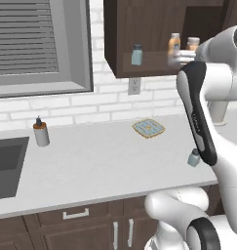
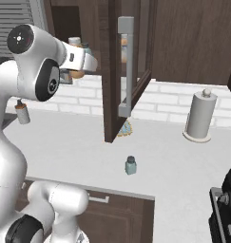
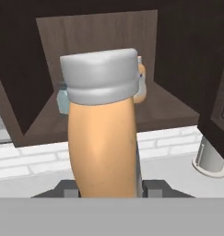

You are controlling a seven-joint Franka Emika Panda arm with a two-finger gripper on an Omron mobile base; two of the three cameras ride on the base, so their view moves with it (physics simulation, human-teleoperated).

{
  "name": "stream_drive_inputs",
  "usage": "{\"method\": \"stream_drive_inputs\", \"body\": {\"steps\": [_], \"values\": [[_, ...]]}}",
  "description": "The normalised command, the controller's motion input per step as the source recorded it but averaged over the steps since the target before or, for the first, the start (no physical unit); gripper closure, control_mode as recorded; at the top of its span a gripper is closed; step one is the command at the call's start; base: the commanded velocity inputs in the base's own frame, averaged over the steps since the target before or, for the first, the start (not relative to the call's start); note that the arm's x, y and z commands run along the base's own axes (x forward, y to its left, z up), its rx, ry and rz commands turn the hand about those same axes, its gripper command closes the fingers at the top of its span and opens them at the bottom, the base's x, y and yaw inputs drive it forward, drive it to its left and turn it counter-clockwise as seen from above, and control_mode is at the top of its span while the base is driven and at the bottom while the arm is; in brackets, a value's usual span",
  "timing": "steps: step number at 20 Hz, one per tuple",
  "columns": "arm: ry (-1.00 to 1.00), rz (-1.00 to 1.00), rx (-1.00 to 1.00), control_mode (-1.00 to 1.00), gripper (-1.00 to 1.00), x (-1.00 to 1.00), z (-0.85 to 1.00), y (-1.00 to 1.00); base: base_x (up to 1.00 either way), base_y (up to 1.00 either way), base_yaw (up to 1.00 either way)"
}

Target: Put the shaker and condiment bottle from the counter next to their counterparts in the cabinet.

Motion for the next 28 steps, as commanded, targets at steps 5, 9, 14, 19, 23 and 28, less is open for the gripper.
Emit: {"method": "stream_drive_inputs", "body": {"steps": [5, 9, 14, 19, 23, 28], "values": [[0.0, 0.04, 0.0, -1.0, 1.0, 0.27, -0.12, -0.18, 0.0, 0.0, 0.0], [0.01, 0.02, -0.01, -1.0, 1.0, 0.42, -0.31, 0.07, 0.0, 0.0, 0.0], [0.0, 0.0, 0.0, -1.0, 1.0, 0.58, -0.08, -0.01, 0.0, 0.0, 0.0], [0.06, -0.05, 0.0, -1.0, 1.0, 0.55, 0.01, -0.11, 0.0, 0.0, 0.0], [0.09, 0.0, 0.01, -1.0, 1.0, 0.44, 0.0, -0.44, 0.0, 0.0, 0.0], [0.01, 0.0, 0.0, -1.0, 1.0, 0.47, 0.0, -0.43, 0.0, 0.0, 0.0]]}}
